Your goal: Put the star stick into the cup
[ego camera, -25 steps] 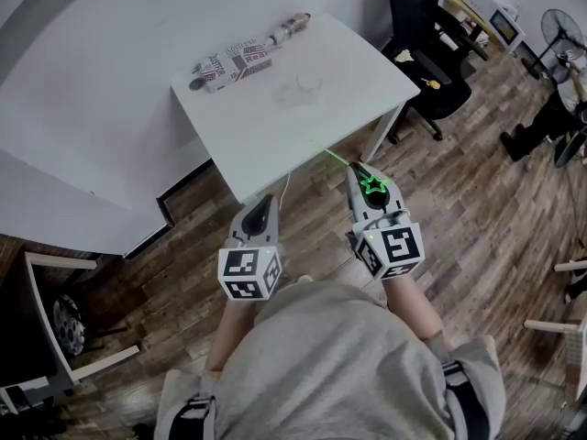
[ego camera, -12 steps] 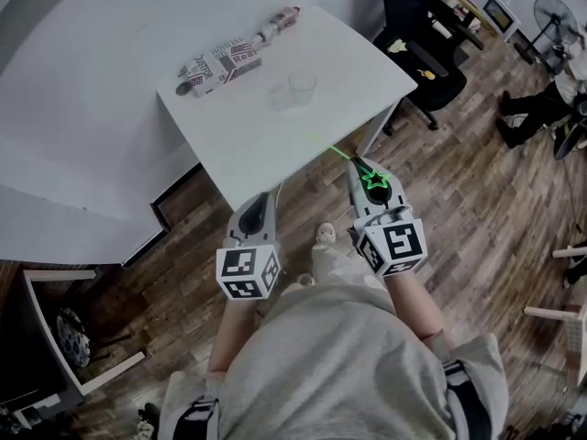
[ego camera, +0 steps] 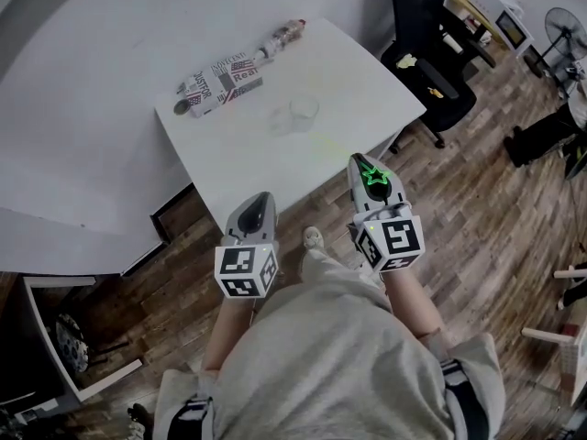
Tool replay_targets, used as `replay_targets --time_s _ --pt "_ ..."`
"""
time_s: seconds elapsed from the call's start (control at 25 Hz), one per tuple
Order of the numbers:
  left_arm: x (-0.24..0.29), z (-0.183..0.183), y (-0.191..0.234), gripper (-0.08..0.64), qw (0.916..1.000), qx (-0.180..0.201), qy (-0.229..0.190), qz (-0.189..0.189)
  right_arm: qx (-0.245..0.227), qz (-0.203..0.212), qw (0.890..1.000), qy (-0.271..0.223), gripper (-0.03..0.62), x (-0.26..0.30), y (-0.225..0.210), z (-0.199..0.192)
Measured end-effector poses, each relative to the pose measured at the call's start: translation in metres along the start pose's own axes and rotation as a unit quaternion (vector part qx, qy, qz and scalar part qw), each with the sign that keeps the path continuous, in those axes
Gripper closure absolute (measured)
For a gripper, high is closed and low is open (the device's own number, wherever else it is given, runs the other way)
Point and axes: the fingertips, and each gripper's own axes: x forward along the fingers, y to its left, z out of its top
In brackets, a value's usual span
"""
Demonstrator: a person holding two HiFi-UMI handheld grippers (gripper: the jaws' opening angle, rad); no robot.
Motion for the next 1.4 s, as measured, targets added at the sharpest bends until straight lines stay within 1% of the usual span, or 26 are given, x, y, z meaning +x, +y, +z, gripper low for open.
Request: replay_targets --time_s 0.2,0.4,0.64,0.88,1.4 --pt "0.042 0.023 0.007 0.545 1.0 -0.001 -0.003 0.005 -0.005 0.006 1.0 0.008 0.577 0.042 -0.028 0.001" --pt "0.078 0.033 0.011 0.545 0.9999 -0.004 0.0 0.011 -0.01 0.021 0.999 0.025 0.577 0.081 -0.047 -0.009" --pt "0.113 0.036 0.019 0.545 0.9994 -0.012 0.009 0.03 -0.013 0.052 0.997 0.06 0.577 0.122 -0.061 -0.038" --pt "0.141 0.031 0.035 0.545 0.9982 -0.024 0.023 0.05 -0.01 0.074 0.993 0.087 0.577 0.161 -0.069 -0.069" --pt "0.181 0.031 0.052 0.545 0.9965 -0.032 0.033 0.069 -0.015 0.108 0.985 0.136 0.576 0.208 -0.077 -0.116"
